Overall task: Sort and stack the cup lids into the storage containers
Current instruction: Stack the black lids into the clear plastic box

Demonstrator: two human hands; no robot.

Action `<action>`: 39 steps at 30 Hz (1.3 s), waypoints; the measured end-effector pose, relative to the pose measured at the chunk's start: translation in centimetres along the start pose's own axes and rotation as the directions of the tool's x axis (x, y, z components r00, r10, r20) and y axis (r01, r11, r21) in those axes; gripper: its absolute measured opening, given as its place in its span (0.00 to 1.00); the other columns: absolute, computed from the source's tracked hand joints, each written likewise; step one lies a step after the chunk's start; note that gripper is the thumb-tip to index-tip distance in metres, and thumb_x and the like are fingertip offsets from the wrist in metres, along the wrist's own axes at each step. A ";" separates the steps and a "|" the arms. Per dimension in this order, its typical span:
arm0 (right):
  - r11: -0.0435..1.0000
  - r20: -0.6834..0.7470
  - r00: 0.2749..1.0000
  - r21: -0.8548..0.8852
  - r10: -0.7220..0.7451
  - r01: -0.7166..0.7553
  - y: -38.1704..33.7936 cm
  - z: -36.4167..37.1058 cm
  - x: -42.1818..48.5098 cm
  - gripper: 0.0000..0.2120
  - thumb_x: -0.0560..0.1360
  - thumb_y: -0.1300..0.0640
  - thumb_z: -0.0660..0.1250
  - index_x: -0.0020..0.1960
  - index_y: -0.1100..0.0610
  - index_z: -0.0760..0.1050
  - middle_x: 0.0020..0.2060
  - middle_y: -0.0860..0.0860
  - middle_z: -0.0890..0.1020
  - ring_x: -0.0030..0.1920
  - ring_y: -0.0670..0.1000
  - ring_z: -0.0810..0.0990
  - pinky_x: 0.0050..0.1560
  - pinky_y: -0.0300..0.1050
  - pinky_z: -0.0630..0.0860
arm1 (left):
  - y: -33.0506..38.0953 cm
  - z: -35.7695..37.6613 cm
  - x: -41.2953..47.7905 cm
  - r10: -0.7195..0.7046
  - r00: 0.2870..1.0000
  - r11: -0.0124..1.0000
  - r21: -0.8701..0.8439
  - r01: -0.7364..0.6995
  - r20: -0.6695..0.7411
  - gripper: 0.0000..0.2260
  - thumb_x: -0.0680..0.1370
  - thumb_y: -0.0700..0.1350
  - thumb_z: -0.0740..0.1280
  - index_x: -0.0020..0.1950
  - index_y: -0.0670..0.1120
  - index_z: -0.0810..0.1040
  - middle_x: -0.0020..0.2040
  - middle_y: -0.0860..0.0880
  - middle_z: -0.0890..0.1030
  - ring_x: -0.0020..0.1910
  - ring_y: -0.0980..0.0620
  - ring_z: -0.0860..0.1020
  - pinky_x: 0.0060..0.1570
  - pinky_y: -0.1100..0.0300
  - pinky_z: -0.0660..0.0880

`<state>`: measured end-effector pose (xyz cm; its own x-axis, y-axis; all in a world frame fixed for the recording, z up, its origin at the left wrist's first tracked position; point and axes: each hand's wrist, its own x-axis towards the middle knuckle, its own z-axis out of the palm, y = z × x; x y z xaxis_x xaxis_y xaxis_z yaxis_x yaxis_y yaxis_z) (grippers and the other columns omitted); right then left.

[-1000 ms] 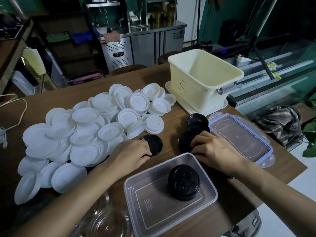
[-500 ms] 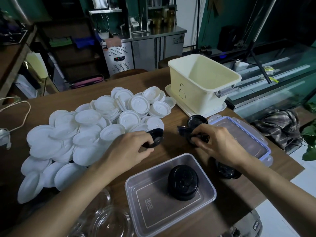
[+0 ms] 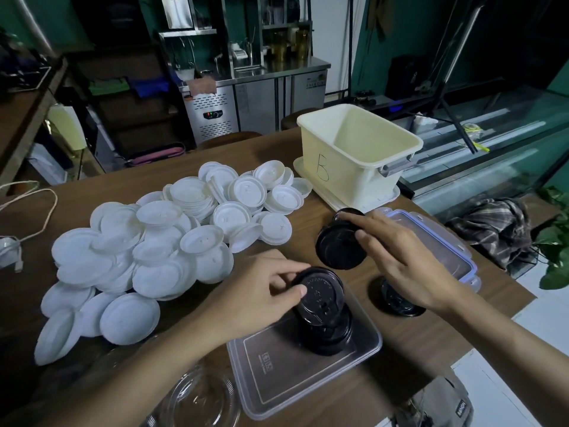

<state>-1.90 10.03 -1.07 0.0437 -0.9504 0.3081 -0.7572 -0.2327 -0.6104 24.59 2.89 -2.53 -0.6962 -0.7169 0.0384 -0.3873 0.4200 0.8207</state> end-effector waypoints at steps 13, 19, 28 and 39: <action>0.945 0.134 0.976 0.257 0.170 -0.200 -0.5 -1.2 -2.6 0.17 0.80 0.51 0.66 0.68 0.47 0.78 0.54 0.40 0.86 0.53 0.41 0.84 0.55 0.44 0.80 | -0.4 2.5 -0.1 -0.058 0.998 0.994 0.099 0.056 0.019 0.03 0.78 0.48 0.74 0.47 0.50 0.82 0.43 0.55 0.77 0.35 0.58 0.80 0.37 0.69 0.70; 0.951 0.338 0.922 0.172 0.189 -0.258 -0.6 -0.6 -3.2 0.10 0.82 0.54 0.67 0.63 0.46 0.80 0.46 0.45 0.86 0.44 0.46 0.85 0.44 0.39 0.78 | -0.9 3.5 0.0 -0.009 1.000 0.985 0.172 0.013 -0.021 0.08 0.78 0.44 0.73 0.56 0.49 0.85 0.45 0.56 0.79 0.34 0.55 0.78 0.38 0.67 0.73; 0.993 0.296 0.953 -0.108 0.073 -0.043 -0.9 1.4 -3.0 0.14 0.83 0.51 0.66 0.67 0.38 0.78 0.49 0.40 0.84 0.44 0.42 0.80 0.45 0.39 0.76 | -0.8 3.1 -0.7 -0.026 1.000 0.994 0.106 0.025 0.006 0.15 0.80 0.42 0.70 0.65 0.55 0.83 0.49 0.65 0.83 0.42 0.64 0.82 0.44 0.70 0.74; 0.966 0.265 0.964 -0.256 0.025 0.045 -1.7 2.2 -3.9 0.20 0.81 0.42 0.66 0.72 0.33 0.67 0.55 0.34 0.77 0.56 0.33 0.70 0.51 0.44 0.78 | -1.2 3.6 -1.6 -0.065 0.996 0.996 0.063 0.061 0.061 0.33 0.68 0.69 0.74 0.71 0.58 0.79 0.57 0.61 0.80 0.48 0.61 0.84 0.50 0.54 0.84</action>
<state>0.70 13.66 -2.85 0.1954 -0.9767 0.0882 -0.8961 -0.2144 -0.3888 24.00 5.53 -5.63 -0.7054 -0.7071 -0.0497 -0.4663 0.4101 0.7839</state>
